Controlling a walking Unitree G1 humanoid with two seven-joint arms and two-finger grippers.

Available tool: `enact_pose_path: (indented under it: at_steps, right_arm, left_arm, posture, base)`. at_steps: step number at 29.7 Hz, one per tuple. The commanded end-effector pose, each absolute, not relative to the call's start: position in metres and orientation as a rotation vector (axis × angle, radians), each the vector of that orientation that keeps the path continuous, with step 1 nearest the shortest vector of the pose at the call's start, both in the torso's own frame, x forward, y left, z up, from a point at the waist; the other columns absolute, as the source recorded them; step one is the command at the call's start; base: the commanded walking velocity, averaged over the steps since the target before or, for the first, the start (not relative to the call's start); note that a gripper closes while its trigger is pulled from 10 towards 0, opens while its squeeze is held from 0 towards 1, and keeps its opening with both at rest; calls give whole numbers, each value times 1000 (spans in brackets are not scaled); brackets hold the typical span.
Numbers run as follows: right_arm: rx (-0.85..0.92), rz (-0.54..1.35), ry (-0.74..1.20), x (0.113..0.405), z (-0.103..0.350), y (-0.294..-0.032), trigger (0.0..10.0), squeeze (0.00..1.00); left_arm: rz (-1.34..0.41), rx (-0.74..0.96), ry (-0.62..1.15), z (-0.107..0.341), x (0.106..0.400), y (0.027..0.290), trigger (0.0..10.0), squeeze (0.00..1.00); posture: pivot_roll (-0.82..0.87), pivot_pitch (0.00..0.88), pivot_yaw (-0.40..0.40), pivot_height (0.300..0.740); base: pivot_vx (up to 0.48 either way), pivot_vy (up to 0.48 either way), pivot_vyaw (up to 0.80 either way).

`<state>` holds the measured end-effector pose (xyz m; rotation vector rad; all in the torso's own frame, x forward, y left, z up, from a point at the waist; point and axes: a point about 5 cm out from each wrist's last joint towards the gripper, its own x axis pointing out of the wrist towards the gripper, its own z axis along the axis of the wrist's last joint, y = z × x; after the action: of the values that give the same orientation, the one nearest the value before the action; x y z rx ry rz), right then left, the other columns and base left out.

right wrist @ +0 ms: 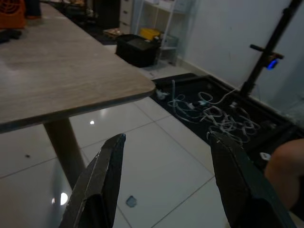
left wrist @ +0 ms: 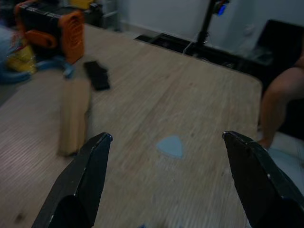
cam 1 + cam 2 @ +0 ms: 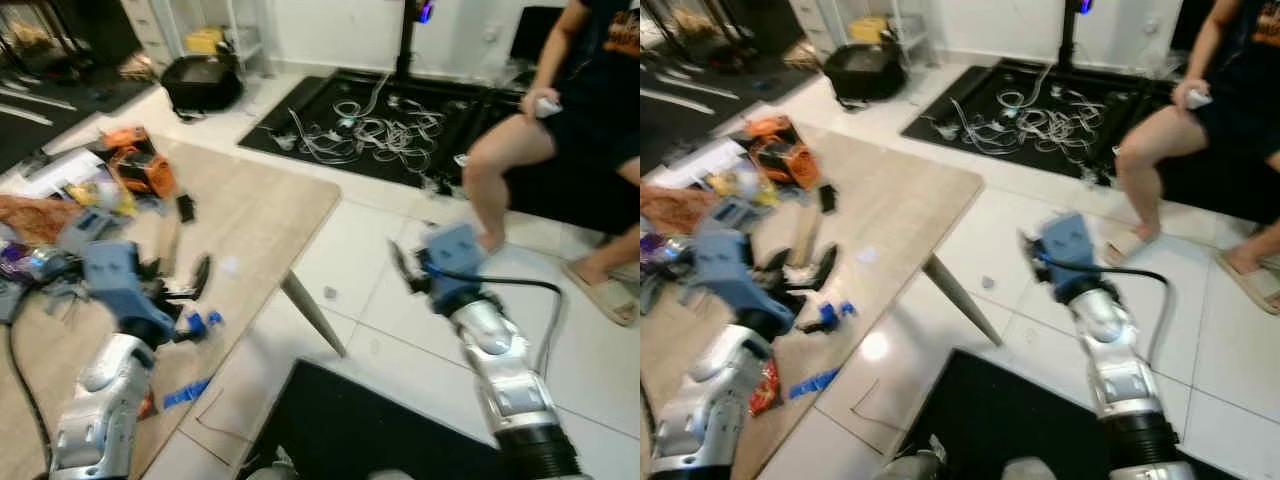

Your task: Picking trash to rubbish bin

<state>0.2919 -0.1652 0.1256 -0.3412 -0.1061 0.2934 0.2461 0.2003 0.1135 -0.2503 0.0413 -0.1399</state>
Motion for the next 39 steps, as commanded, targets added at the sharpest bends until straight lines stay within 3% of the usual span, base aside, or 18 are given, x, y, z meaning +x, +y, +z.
enact_pose_path:
  at_steps: [1,14,39]
  right_arm:
    - [-346,297,-103,290,126,-165,10000,0]
    - [-348,342,-85,286,125,-165,10000,0]
    - [-342,346,-83,282,128,-166,10000,0]
  left_arm:
    - [-126,-234,42,115,245,205,10000,0]
    - [-104,-234,15,119,239,203,10000,0]
    - [-112,-238,13,123,236,202,10000,0]
  posture:
    - [-174,0,105,740]
    - [-142,0,34,740]
    - [-144,0,32,740]
  base:
    - [0,0,656]
    - [0,0,663]
    - [0,0,662]
